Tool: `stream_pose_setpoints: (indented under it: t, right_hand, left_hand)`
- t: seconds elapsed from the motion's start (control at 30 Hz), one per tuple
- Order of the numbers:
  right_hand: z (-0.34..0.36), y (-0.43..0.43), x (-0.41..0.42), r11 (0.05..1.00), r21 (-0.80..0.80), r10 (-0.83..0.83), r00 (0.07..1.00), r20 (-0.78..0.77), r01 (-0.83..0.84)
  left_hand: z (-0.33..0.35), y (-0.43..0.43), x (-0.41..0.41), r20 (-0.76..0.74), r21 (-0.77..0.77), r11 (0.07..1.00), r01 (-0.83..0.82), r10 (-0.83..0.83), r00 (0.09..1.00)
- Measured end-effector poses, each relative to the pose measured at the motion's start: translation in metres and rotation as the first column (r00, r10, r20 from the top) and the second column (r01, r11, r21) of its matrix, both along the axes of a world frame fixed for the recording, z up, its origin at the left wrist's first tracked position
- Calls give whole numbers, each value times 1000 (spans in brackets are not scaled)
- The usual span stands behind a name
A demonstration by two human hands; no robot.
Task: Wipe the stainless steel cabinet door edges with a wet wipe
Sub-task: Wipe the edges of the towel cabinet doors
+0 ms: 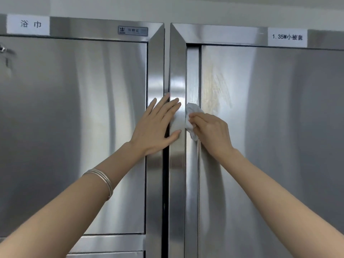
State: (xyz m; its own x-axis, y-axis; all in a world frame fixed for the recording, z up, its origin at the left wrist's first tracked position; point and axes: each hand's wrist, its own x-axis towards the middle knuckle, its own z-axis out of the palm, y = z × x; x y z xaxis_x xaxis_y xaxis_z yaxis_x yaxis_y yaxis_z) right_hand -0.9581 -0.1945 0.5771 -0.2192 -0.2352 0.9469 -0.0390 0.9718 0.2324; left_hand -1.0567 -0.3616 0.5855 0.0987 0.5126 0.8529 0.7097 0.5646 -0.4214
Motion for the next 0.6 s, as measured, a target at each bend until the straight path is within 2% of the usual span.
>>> stream_pose_setpoints:
  t: [0.07,0.13,0.27,0.33,0.47,0.6]
  right_hand:
    - [0,8,-8,999,27,-42,998,54,40]
    - [0,12,-9,989,118,-86,996,-7,86]
    - [18,9,-12,997,76,18,1000,-17,-17]
    - [44,10,-16,996,91,-22,1000,-21,24]
    - [75,4,-16,994,106,4,991,-130,10]
    - [42,6,-9,989,146,27,999,-39,-21]
  left_hand:
    - [20,-3,-2,-34,-11,1000,-9,9,999]
    - [32,-6,-4,-74,-39,997,-62,59,995]
    - [32,-5,-13,-150,-20,996,-85,81,985]
    - [31,-4,-17,-179,5,997,-73,73,981]
    - [32,-3,-22,-217,26,998,-64,68,974]
    - [33,-4,-20,-211,30,997,-71,76,975]
